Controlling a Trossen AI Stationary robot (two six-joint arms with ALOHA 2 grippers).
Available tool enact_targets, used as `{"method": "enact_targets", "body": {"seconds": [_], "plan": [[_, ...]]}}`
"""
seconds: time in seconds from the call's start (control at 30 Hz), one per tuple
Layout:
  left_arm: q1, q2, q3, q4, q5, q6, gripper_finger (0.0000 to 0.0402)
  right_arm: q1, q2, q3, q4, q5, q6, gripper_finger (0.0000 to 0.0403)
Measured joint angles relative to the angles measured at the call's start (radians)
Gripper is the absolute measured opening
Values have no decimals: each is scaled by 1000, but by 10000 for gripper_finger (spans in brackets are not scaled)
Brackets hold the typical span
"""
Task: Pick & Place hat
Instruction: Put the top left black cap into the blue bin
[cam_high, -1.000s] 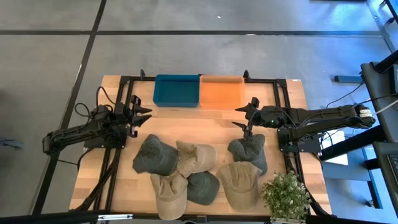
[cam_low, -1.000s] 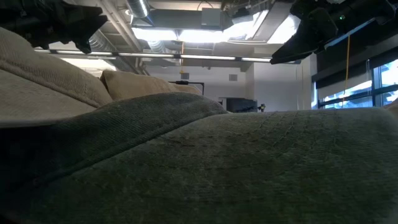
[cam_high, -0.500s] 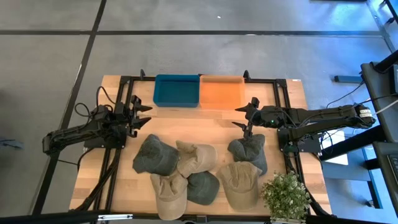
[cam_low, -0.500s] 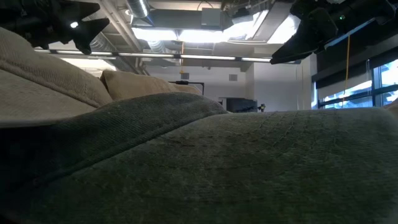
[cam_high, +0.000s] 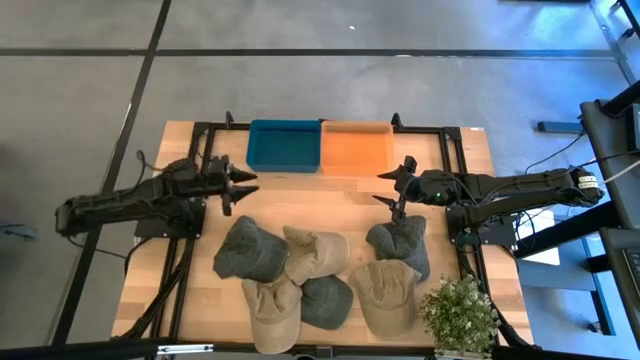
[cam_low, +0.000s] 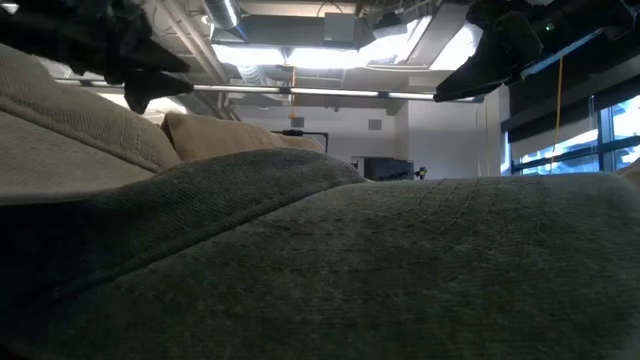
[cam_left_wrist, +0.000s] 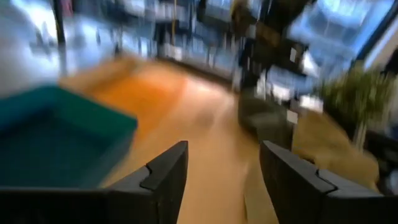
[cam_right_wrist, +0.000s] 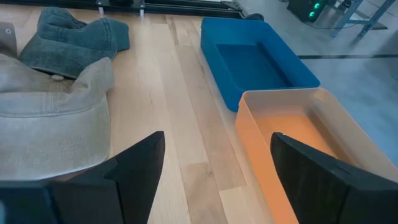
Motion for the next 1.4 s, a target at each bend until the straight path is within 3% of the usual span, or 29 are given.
{"method": "enact_targets", "body": {"seconds": [0.13,0.27,0.4,0.5,0.93,1.13,1.4], "plan": [[-93,174,168,-228,-42,-1,189,0,0,0,5,1,-10,292],[-191,362,383,-565,-144,-74,188,0,0,0,7,1,-31,292],[-275,548,548,-929,-208,-273,188,-16,0,0,10,1,-29,292],[-333,652,578,-1061,-178,-486,188,-34,2,0,10,1,-30,292],[-608,905,439,-946,11,-1320,188,-74,13,0,-15,-6,-76,292],[-667,994,438,-924,4,-1489,188,-74,13,0,-15,-9,-83,292],[-666,1128,437,-918,-44,-1527,188,-74,13,0,-15,-9,-79,292]]}}
